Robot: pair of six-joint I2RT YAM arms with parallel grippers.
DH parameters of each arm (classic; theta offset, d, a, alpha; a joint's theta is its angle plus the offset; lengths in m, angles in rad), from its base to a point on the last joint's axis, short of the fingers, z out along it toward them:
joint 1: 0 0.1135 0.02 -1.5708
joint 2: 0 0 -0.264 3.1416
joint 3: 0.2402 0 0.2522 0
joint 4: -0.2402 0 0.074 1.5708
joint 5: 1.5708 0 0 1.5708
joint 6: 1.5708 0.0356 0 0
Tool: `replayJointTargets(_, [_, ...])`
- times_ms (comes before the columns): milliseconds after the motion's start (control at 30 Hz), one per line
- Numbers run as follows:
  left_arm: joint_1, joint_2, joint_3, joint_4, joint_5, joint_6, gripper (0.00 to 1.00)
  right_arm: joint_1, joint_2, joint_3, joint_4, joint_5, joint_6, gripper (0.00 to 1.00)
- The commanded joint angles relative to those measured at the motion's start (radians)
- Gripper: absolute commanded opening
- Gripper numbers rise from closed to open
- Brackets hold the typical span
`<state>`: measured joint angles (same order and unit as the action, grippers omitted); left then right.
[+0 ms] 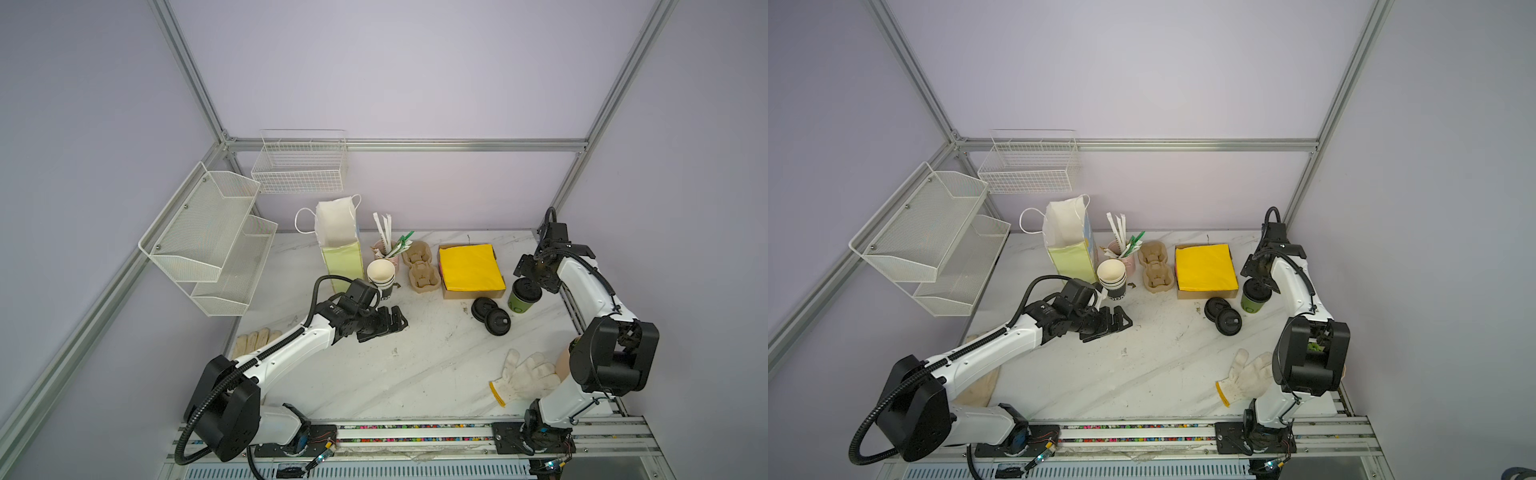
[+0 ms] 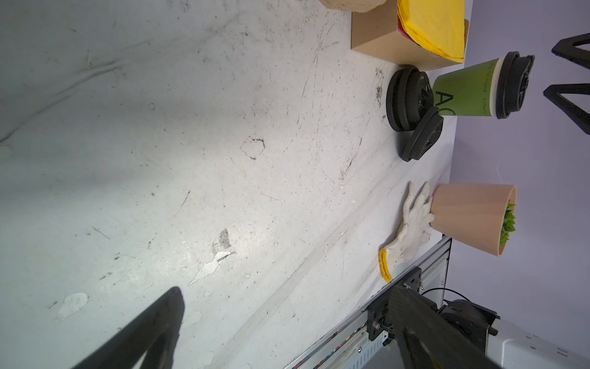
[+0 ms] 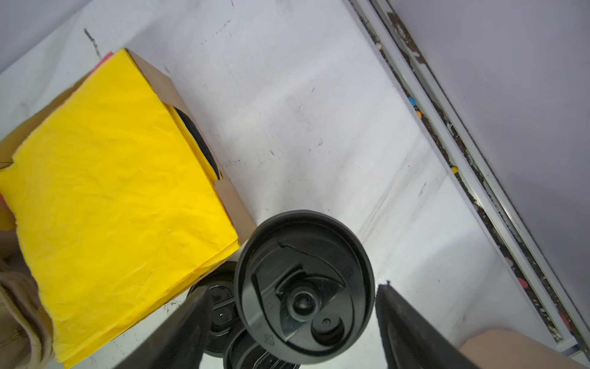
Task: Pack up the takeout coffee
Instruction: 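Lower the green cup onto the table beside the yellow box with the right gripper, then move the right gripper over the tan carriers while the left gripper rises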
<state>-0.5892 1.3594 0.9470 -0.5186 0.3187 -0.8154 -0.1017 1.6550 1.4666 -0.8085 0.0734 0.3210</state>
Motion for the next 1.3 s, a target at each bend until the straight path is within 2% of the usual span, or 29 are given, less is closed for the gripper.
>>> replayJointTargets(0, [0.0,-0.034,0.13,-0.016,-0.023,0.025,1.0,0.022,-0.046,0.042,-0.017,-0.005,-0.022,0.83])
replayJointTargets(167, [0.002,-0.1,0.206,-0.112,-0.14,0.066,1.0,0.117,-0.098,0.067,0.021,-0.035,-0.033,0.83])
replayJointTargets(267, [0.004,-0.156,0.253,-0.181,-0.267,0.11,1.0,0.19,-0.11,0.06,0.046,-0.054,-0.033,0.8])
replayJointTargets(367, [0.011,-0.222,0.276,-0.215,-0.404,0.162,1.0,0.26,-0.108,0.032,0.099,-0.128,-0.02,0.75])
replayJointTargets(500, [0.025,-0.318,0.264,-0.193,-0.544,0.244,1.0,0.326,-0.083,-0.036,0.253,-0.296,-0.014,0.69])
replayJointTargets(600, [0.027,-0.385,0.204,-0.122,-0.625,0.319,1.0,0.359,-0.042,-0.066,0.368,-0.355,-0.005,0.68])
replayJointTargets(700, [0.03,-0.439,0.133,-0.065,-0.686,0.344,1.0,0.376,0.027,-0.076,0.457,-0.397,0.014,0.66])
replayJointTargets(867, [0.036,-0.503,0.027,0.02,-0.709,0.355,1.0,0.398,0.157,-0.083,0.565,-0.45,0.022,0.6])
replayJointTargets(1000, [0.059,-0.538,0.009,0.046,-0.711,0.344,1.0,0.409,0.226,-0.086,0.631,-0.445,0.026,0.59])
replayJointTargets(1267, [0.127,-0.572,-0.033,0.077,-0.673,0.299,1.0,0.443,0.319,-0.04,0.645,-0.412,-0.007,0.54])
